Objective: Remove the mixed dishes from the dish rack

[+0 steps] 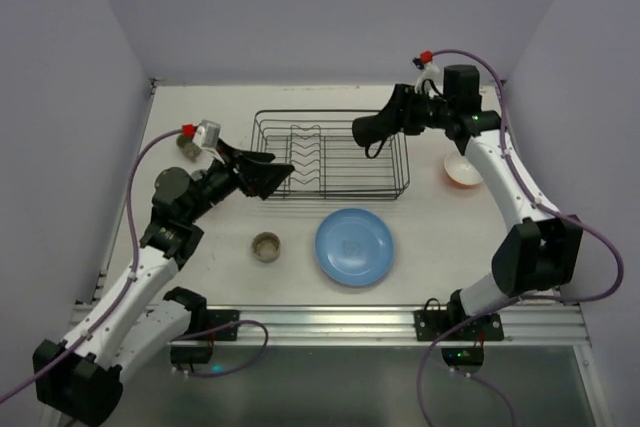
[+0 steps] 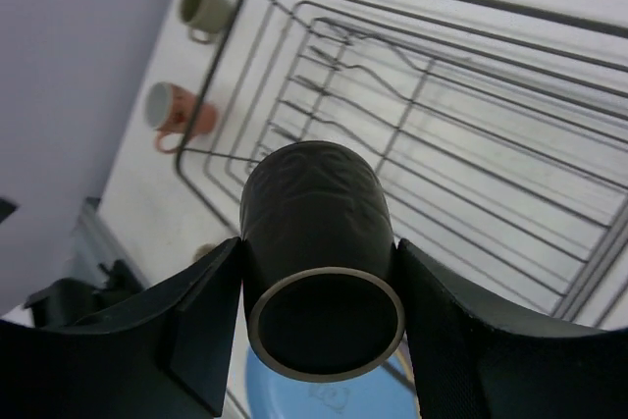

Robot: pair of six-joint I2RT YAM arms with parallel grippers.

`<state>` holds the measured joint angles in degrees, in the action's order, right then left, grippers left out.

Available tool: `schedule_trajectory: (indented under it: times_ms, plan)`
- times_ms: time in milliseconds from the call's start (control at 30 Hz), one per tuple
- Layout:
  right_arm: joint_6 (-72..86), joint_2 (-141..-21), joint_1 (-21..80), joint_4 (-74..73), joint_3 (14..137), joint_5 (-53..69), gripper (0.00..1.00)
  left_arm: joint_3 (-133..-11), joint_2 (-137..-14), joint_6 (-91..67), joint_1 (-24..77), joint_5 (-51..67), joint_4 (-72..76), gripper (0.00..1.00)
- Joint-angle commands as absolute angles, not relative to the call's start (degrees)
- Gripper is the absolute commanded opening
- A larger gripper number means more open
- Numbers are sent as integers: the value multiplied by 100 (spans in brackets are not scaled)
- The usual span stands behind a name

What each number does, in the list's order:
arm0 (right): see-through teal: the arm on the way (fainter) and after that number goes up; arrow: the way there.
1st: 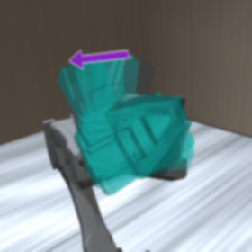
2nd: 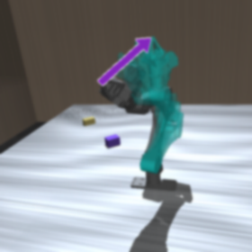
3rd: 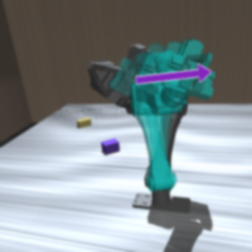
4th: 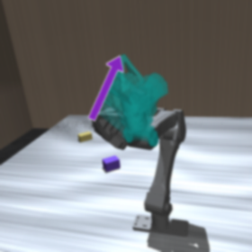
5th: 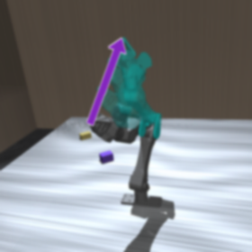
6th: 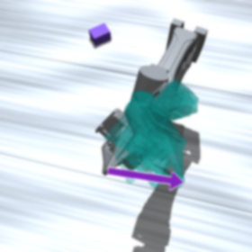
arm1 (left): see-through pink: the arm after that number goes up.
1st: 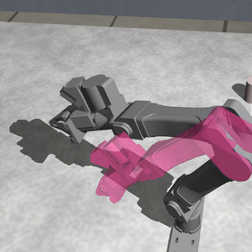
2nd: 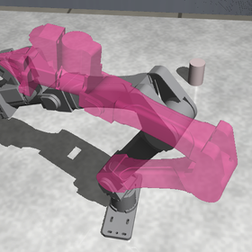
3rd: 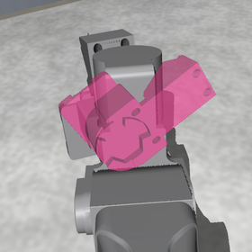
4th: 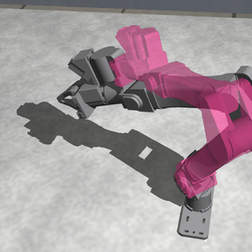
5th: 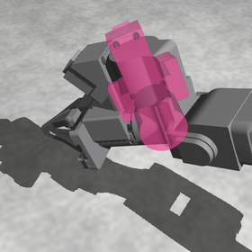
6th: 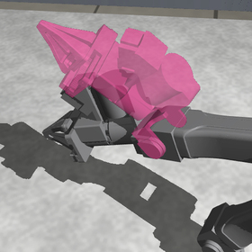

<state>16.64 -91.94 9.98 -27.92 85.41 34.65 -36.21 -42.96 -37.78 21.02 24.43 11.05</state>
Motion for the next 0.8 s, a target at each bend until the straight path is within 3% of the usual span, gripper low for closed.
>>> schedule_trajectory:
  times_ms: [0,100,300,533,767]
  plan:
    - [2582,-8230,949,-1277,7807,5166,0,-3454,-4885,-5209,2205,3576,3907,100]
    - [3748,-7614,949,502,6981,5940,0,-3707,-5657,-5300,2573,3639,4886,100]
    - [5517,-6971,949,2976,5872,6731,0,-4631,-6529,-4650,3260,3446,4289,99]
    - [5801,-6627,958,3314,5608,6847,0,-4939,-6846,-4632,3585,3208,4526,92]
    - [5652,-6522,958,3200,5616,6777,0,-5387,-7303,-4614,4130,2927,4263,76]
